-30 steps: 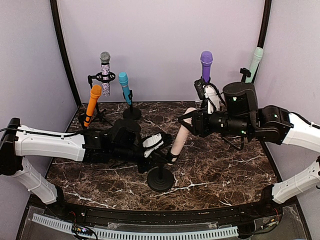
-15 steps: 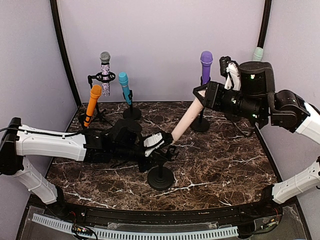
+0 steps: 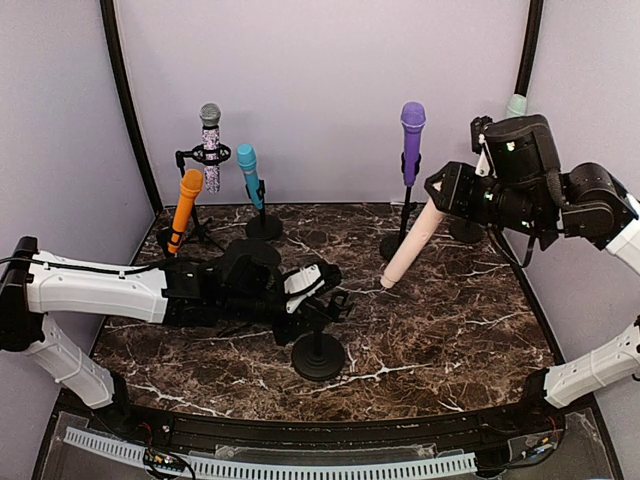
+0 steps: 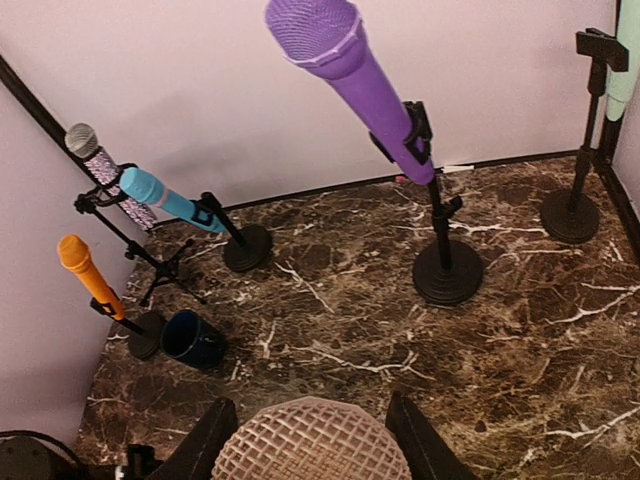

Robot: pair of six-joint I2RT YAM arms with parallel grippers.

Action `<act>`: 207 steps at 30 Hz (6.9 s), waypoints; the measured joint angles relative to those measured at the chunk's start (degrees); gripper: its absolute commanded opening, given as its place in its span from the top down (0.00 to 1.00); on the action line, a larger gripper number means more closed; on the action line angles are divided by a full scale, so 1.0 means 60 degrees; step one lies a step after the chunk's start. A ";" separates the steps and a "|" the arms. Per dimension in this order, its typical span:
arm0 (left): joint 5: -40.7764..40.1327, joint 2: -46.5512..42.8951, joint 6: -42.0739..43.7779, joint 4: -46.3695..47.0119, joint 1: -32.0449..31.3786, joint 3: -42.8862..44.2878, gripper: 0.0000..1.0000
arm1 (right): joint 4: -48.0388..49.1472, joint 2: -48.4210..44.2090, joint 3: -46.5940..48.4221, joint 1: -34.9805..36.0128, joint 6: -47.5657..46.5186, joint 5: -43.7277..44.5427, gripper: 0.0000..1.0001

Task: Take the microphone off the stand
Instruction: Place the microphone at the center of the board, then place the microphone stand at the center of the board, then move the microphone stand with the microphone to the center of the board.

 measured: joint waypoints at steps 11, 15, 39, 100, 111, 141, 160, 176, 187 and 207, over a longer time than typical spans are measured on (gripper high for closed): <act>-0.0856 -0.1402 -0.1847 -0.1151 0.0514 -0.0787 1.00 | -0.2514 0.0033 -0.1297 -0.3118 -0.0240 -0.2473 0.87; -0.1177 -0.2186 -0.2605 -0.1687 0.0958 -0.1184 1.00 | -0.2827 0.0346 -0.1912 -0.3636 -0.0452 -0.3381 0.87; -0.1395 -0.2816 -0.3646 -0.2346 0.1570 -0.1355 1.00 | -0.1453 0.2102 -0.4892 -0.5825 -0.1330 -0.4160 0.60; -0.0732 0.0346 -0.2087 -0.0193 0.3166 0.1300 1.00 | 0.3260 -0.3464 -0.8000 -0.6273 -0.1093 -0.5956 0.02; -0.1089 0.1657 -0.1275 0.0470 0.3621 0.1694 1.00 | 0.3847 -0.3847 -0.8521 -0.6273 -0.0900 -0.6721 0.02; 0.0397 -0.0834 -0.1421 -0.0772 0.4295 0.2178 0.08 | 0.5282 -0.3920 -0.7701 -0.4925 -0.2033 -0.5803 0.01; 0.1388 -0.2852 -0.0820 -0.0291 0.4849 -0.0397 0.08 | 1.0080 0.1694 -0.4823 -0.3916 -0.5865 -0.1443 0.01; 0.1209 -0.2980 -0.0769 -0.0153 0.4849 -0.0397 0.08 | 1.2724 0.4207 -0.3508 -0.4510 -0.7898 -0.1523 0.01; 0.1024 -0.2951 -0.0714 -0.0153 0.4849 -0.0397 0.08 | 1.4743 0.4845 -0.3679 -0.4601 -0.8929 -0.0809 0.03; 0.0783 -0.2612 -0.0678 -0.0153 0.4849 -0.0397 0.08 | 1.5752 0.5093 -0.3694 -0.4798 -0.9701 -0.1399 0.66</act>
